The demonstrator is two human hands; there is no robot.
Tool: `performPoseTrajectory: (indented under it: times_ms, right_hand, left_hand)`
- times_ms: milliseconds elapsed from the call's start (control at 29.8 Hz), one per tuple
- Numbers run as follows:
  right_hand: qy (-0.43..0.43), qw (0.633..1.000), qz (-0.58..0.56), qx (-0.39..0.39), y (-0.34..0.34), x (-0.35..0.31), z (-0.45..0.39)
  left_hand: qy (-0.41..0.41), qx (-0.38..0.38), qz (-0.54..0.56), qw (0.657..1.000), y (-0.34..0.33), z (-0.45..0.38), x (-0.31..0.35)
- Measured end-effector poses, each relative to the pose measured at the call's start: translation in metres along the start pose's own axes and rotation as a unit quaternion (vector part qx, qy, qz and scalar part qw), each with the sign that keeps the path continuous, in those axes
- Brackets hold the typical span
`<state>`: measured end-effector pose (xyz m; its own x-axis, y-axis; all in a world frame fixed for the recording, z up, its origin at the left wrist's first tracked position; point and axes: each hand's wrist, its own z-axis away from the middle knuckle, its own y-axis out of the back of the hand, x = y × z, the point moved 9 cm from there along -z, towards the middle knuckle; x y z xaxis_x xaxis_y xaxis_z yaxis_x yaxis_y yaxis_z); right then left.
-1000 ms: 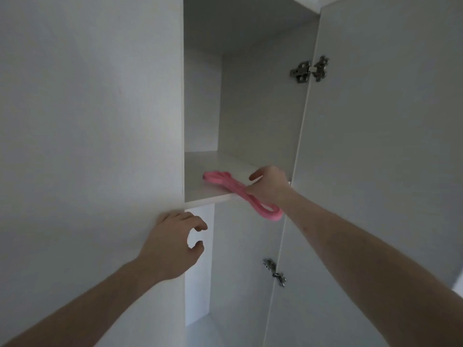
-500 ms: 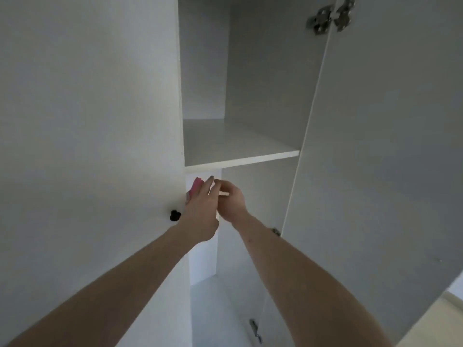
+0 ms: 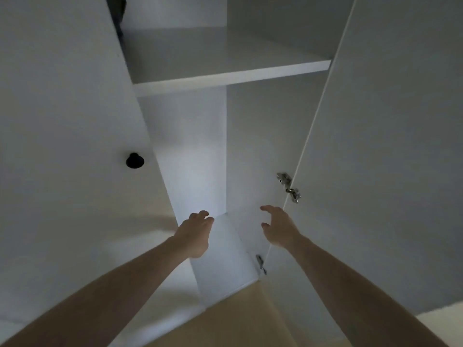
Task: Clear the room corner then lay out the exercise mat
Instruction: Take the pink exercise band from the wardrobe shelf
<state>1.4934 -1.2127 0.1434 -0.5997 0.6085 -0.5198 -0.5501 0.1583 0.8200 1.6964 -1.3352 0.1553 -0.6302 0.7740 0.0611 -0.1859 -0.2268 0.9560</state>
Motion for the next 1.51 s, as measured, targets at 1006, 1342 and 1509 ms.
performPoseTrajectory:
  times_ms: [1006,1342,1509]
  right_hand:
    - [0.067,0.982,0.084,-0.156,-0.482,0.246,-0.347]
    - [0.115,0.984,0.068,-0.121,-0.631,0.306,-0.425]
    - [0.11,0.981,0.074,-0.144,-0.655,0.325,-0.416]
  left_hand:
    - [0.303,-0.133,0.144,0.933,-0.581,-0.392,-0.138]
    - [0.362,-0.053,0.173,0.914,-0.75,-0.486,-0.211]
    - [0.385,0.008,0.184,0.904,-0.761,-0.491,-0.218]
